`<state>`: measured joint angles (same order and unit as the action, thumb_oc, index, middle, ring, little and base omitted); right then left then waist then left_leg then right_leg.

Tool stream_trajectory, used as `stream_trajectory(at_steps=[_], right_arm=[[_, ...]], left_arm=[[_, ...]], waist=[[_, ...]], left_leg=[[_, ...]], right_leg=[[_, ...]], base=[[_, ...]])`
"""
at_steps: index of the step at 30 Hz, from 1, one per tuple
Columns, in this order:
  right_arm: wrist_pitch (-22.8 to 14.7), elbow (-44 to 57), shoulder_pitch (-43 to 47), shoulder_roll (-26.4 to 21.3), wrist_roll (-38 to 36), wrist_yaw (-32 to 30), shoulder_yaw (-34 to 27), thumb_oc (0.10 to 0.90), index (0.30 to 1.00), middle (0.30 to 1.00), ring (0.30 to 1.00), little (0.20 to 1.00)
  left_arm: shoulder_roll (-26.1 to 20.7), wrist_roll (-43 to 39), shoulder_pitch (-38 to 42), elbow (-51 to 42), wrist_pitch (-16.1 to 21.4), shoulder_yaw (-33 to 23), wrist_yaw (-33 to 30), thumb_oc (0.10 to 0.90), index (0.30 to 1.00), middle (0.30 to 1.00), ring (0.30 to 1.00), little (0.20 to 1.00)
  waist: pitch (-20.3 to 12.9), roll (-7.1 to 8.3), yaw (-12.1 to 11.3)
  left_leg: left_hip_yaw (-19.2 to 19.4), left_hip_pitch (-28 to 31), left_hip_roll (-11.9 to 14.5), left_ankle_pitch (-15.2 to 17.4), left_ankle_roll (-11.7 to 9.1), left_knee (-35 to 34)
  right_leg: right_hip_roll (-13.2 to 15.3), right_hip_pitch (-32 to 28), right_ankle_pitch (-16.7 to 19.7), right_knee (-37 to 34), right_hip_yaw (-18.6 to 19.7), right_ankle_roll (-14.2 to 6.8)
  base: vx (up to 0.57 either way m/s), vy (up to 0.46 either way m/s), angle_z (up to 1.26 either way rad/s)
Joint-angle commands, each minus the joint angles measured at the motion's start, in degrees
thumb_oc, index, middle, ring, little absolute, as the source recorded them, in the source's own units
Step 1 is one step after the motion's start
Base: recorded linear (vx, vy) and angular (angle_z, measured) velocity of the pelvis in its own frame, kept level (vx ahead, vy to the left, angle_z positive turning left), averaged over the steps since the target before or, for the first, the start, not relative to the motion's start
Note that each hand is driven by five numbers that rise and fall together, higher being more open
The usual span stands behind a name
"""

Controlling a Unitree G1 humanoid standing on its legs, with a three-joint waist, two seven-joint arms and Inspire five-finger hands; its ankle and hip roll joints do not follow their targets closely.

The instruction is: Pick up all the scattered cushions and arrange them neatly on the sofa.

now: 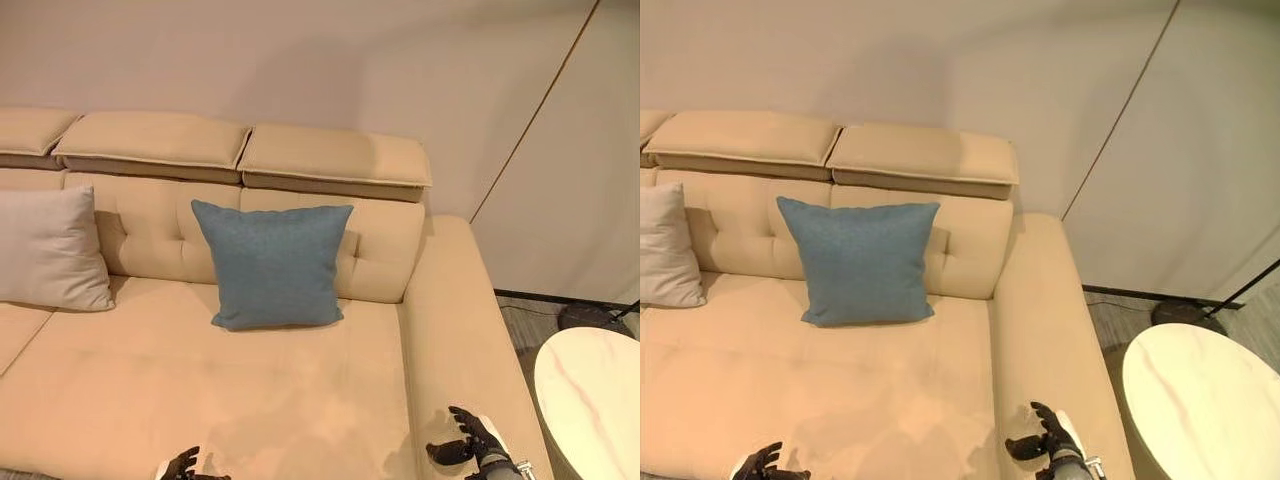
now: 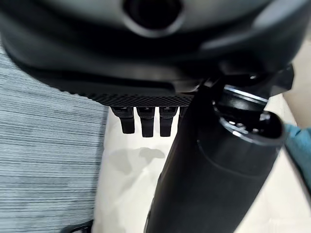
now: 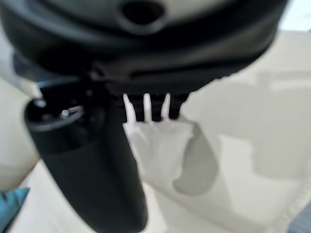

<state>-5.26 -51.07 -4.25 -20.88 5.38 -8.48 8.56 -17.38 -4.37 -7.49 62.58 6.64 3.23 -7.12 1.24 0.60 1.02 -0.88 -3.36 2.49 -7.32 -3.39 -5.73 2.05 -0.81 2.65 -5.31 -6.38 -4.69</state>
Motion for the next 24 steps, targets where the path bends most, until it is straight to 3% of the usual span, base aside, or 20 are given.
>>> stream_trajectory(at_steps=[1,4,5,7,10,14,22,24], right_arm=[[-2.65,2.01,5.61,-1.03,-2.5,-1.6,-0.28,0.8,0.9,0.9,0.9,0.9],[-2.53,2.08,5.91,-1.39,-2.7,-1.86,-0.45,0.8,0.9,0.9,0.9,0.9],[-2.52,1.24,6.03,-1.4,-2.52,-1.86,-0.26,0.8,0.9,0.9,0.9,0.9],[-2.36,0.76,6.28,-1.45,-2.05,-1.75,-0.08,0.8,0.9,0.9,0.9,0.9],[-2.12,-0.19,6.53,-1.26,-1.92,-1.77,-0.14,0.8,0.9,0.9,0.9,0.9],[-1.55,-2.22,7.14,-1.13,-1.35,-1.76,-0.22,0.8,0.9,0.9,0.9,0.9],[0.18,-5.01,9.72,0.26,0.21,-2.34,0.71,0.8,0.9,0.9,0.9,0.9],[0.35,-5.04,10.3,0.61,0.42,-2.42,1.15,0.8,0.9,0.9,0.9,0.9]], left_arm=[[-1.77,1.08,5.16,0.15,1.42,-0.74,-0.78,0.8,0.9,0.9,0.9,0.9],[-1.29,1.04,5.61,0.6,1.31,-0.53,-0.6,0.8,0.9,0.9,0.9,0.9],[-0.56,0.98,5.4,1.49,1.28,-0.66,-0.42,0.8,0.9,0.9,0.9,0.9],[0.11,0.78,5.0,2.1,1.1,-1.09,-0.18,0.8,0.9,0.9,0.9,0.9],[0.81,0.05,4.91,2.22,1.19,-1.27,-0.23,0.8,0.9,0.9,0.9,0.9],[1.06,0.38,5.11,1.67,1.23,-0.26,0.0,0.8,0.9,0.9,0.9,0.9],[0.27,0.44,6.68,2.8,1.4,-0.11,-0.45,0.8,0.9,0.9,0.9,0.9],[-0.4,1.46,7.03,3.6,1.03,0.28,-0.63,0.8,0.9,0.9,0.9,0.9]], waist=[[3.71,2.83,-0.82],[4.51,3.58,-0.83],[4.36,4.29,-0.71],[4.01,4.44,-0.5],[3.23,3.93,0.19],[2.43,2.78,1.34],[4.52,3.93,0.41],[5.3,3.83,0.54]], left_leg=[[2.16,-3.1,0.25,4.88,-2.24,7.49],[2.2,-4.17,-0.33,8.07,-2.11,12.36],[1.28,-3.18,-1.49,11.6,-1.64,15.88],[0.28,-1.63,-1.52,13.97,-1.27,18.99],[-2.19,1.63,-1.16,14.37,-1.59,19.91],[-2.47,5.95,-1.54,16.95,-0.84,12.55],[-3.08,3.81,-6.65,16.5,1.83,10.62],[-2.76,2.55,-6.6,15.7,2.44,11.04]], right_leg=[[0.62,0.57,-3.97,1.83,-1.53,-1.29],[1.42,1.67,-3.25,2.34,-1.91,-1.13],[2.25,2.45,-2.09,2.38,-1.72,-1.22],[2.42,2.73,-1.37,2.16,-1.24,-1.38],[2.5,4.16,-0.04,2.51,-0.72,-1.79],[2.88,7.03,1.49,3.94,-0.34,-2.58],[6.26,13.54,6.31,5.01,0.16,-5.77],[6.08,14.51,4.77,7.78,1.55,-5.88]], base=[[-0.27,-0.055,0.27],[-0.16,-0.009,0.32],[-0.13,0.029,0.13],[-0.11,0.055,-0.28],[-0.08,0.104,-0.05],[-0.1,0.157,0.17],[-0.2,0.166,-0.21],[-0.22,0.098,-0.46]])
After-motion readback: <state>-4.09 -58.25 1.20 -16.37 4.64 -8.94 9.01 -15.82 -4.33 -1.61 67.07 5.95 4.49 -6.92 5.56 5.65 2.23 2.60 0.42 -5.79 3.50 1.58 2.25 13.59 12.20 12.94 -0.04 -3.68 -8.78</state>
